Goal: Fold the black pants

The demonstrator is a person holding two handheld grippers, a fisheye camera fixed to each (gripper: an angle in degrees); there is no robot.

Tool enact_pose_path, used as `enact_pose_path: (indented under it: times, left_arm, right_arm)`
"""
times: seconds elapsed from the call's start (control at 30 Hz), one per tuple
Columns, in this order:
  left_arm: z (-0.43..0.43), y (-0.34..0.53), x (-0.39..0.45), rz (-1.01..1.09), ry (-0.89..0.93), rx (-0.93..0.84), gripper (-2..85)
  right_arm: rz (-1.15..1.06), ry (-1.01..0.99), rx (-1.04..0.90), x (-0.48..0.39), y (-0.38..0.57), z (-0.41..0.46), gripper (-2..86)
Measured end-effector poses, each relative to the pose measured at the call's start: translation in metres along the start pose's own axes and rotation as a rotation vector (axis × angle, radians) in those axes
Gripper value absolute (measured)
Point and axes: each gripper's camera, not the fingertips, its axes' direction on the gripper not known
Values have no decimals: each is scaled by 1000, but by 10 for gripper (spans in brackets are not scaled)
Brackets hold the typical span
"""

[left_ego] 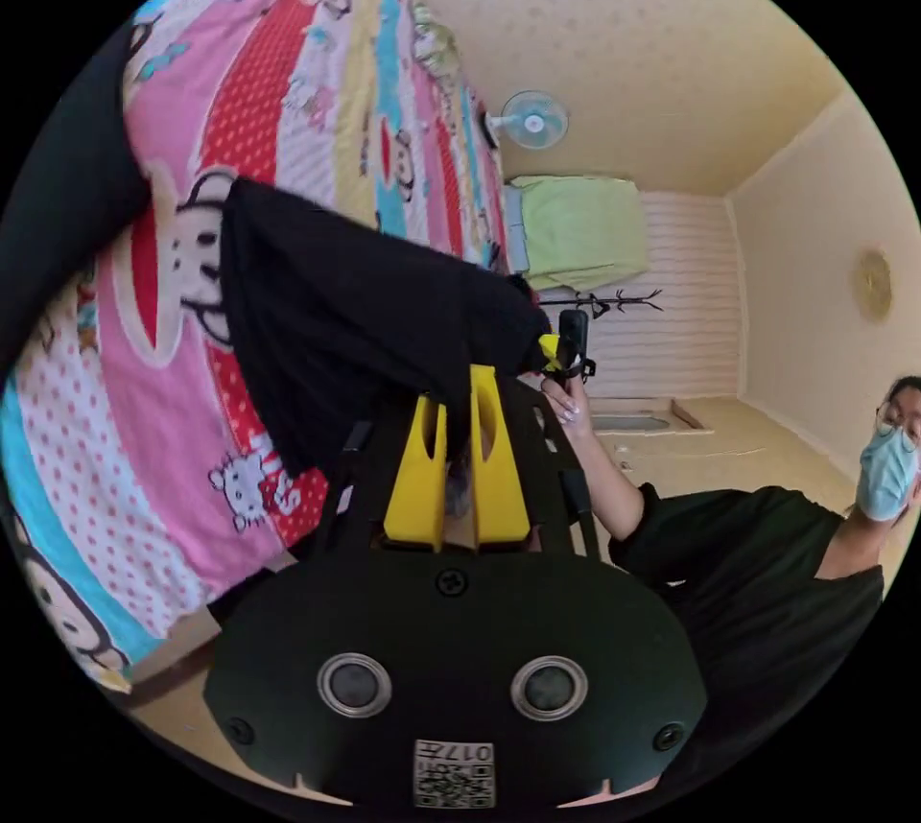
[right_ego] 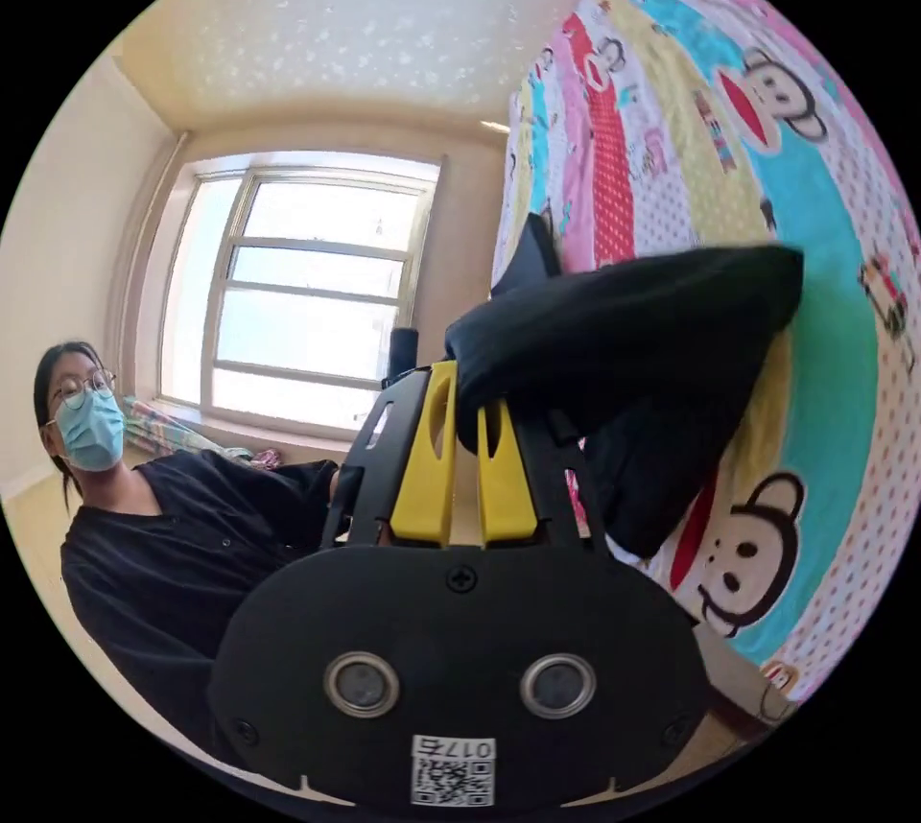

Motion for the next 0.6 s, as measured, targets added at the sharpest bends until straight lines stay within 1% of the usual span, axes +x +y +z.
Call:
enact_pose_path:
  times: [0.07,0.1,0.13,0.2,0.27,0.33,0.37,0.4,0.5,0.6]
  left_arm:
    - [21,26,-38,-129,-60,-61,55]
    - [33,39,-60,-204,-93,-115,68]
    - [38,44,-70,-235,-93,-137,81]
    - [41,53,-97,-309,43,-146,125]
    - [32,48,-106,-326,95,-128,140]
    - [16,35,-107,-304,46,-120,159]
    - [1,25,-106,-277,-3,-103,172]
    - [-13,15,-105,-253,-42,-76,183]
    - [-40,-11,-113,-194,-52,-15,189]
    - [-42,-39,-141,-189,-38,-42,198]
  right_arm:
    - [152,66,-31,34,39,14,37]
    - [266,137,-73,54,61,24,56]
    - [357,179,-98,68,79,29,70]
    - [409,152,-89,76,94,26,89]
    - [435,129,-29,74,95,11,108]
    - [438,104,72,68,85,-14,130]
    - [433,101,86,67,80,-20,142]
    - [438,115,94,67,69,-28,165]
    - [417,173,82,73,38,-35,207]
    - [419,183,44,97,16,-26,229]
